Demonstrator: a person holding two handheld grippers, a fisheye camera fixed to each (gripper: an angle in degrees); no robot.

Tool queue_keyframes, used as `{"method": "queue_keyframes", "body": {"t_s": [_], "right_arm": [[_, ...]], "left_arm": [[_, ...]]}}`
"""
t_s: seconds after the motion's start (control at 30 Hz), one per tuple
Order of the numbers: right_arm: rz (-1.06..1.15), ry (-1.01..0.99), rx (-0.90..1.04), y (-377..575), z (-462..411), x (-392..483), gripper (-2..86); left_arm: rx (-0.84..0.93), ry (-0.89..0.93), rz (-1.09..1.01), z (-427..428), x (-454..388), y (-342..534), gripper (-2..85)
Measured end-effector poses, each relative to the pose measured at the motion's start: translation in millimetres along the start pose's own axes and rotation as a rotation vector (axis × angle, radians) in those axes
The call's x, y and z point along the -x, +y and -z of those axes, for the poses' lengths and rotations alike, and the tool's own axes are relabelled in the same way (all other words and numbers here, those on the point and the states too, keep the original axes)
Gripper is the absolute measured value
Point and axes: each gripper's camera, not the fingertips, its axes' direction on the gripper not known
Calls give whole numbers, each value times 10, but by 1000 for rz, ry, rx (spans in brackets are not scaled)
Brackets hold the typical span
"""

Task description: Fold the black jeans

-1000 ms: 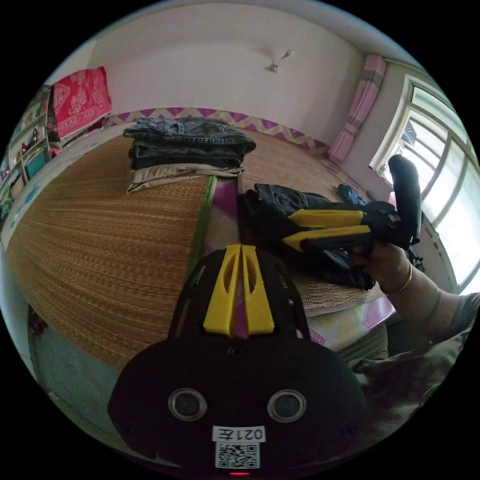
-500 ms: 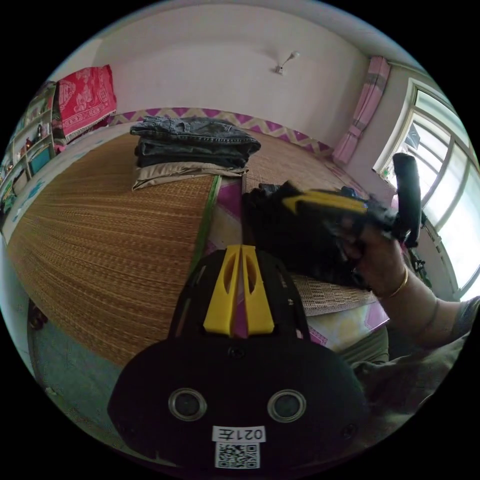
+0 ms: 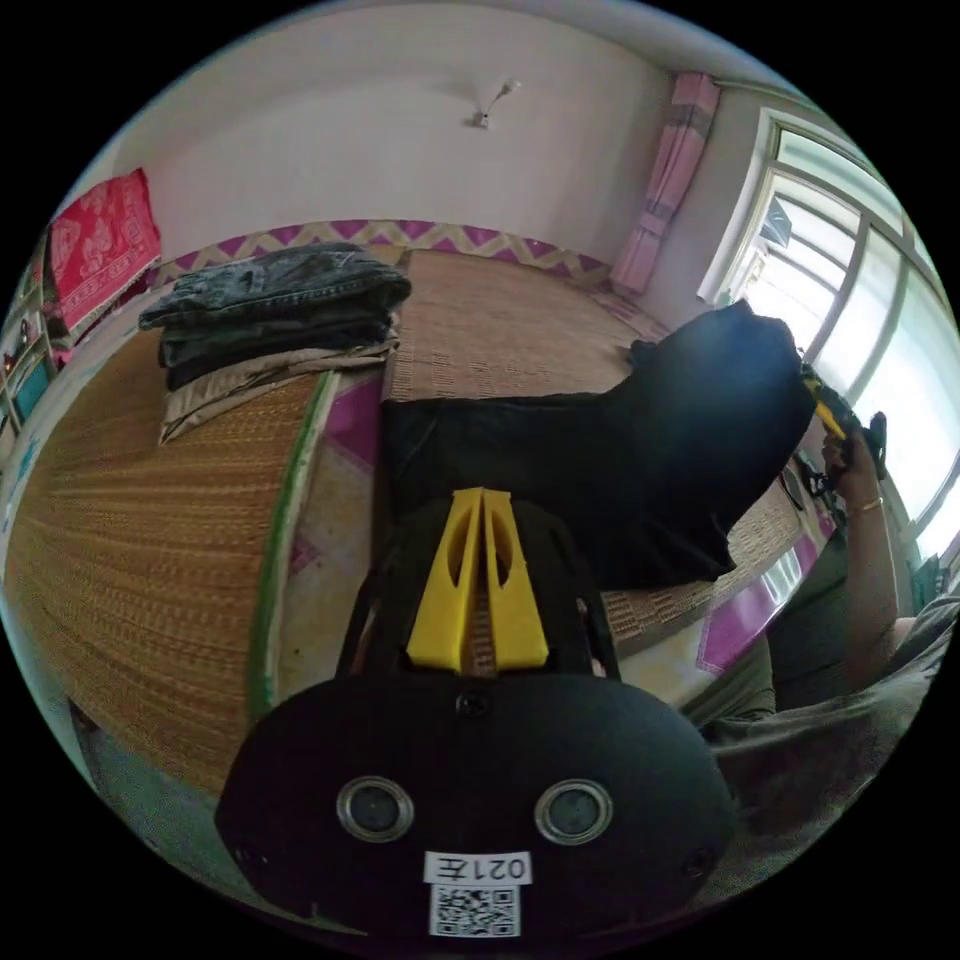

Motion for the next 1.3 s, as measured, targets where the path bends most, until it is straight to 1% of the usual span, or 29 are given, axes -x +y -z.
{"method": "queue_keyframes", "body": {"t_s": [0.03, 0.07, 0.13, 0.17, 0.23, 0.27, 0.37, 0.43, 0.53, 0.57, 0.63, 0.7, 0.8, 0.83, 0.93, 1.1, 1.2, 1.3], "right_arm": [[-59, 27, 30, 121, 1, -325, 48], [-86, 43, 48, 187, -10, -475, 48], [-172, 102, 147, 446, -136, -964, 48], [-191, 86, 138, 502, -123, -1055, 48], [-235, -19, 107, 574, -4, -1224, 51], [-222, -18, 100, 566, 29, -1196, 52], [5, 125, 93, 456, 93, -679, 63], [241, 243, 114, 402, -25, -134, 72], [438, 309, 164, 409, -338, 355, 75], [468, 323, 176, 418, -416, 422, 75], [539, 307, 271, 457, -747, 566, 76], [553, 291, 364, 500, -1016, 554, 79], [575, 376, 525, 640, -1459, 404, 82], [579, 401, 558, 708, -1574, 358, 83], [567, 416, 529, 763, -1621, 371, 84], [514, 382, 537, 733, -1670, 325, 85], [496, 362, 545, 721, -1695, 305, 86], [477, 341, 550, 710, -1711, 287, 86]], "left_arm": [[11, 8, -20, -65, -109, -41, -9], [16, 13, -30, -96, -163, -61, -9], [38, 28, -75, -210, -379, -137, -9], [42, 27, -89, -235, -432, -154, -9], [50, 24, -149, -310, -633, -213, -6], [52, 25, -165, -327, -681, -229, -5], [52, 52, -257, -400, -932, -306, 13], [57, 71, -336, -484, -1161, -365, 40], [75, 69, -413, -632, -1417, -432, 62], [78, 67, -421, -659, -1453, -444, 65], [72, 48, -451, -733, -1562, -487, 74], [91, 47, -481, -786, -1618, -511, 79], [131, 39, -522, -876, -1654, -534, 89], [146, 33, -529, -909, -1651, -542, 93], [164, 6, -533, -976, -1608, -560, 93], [169, -15, -529, -1001, -1472, -597, 54], [139, 58, -451, -890, -1219, -660, 11], [45, 162, -328, -586, -772, -746, -2]]}}
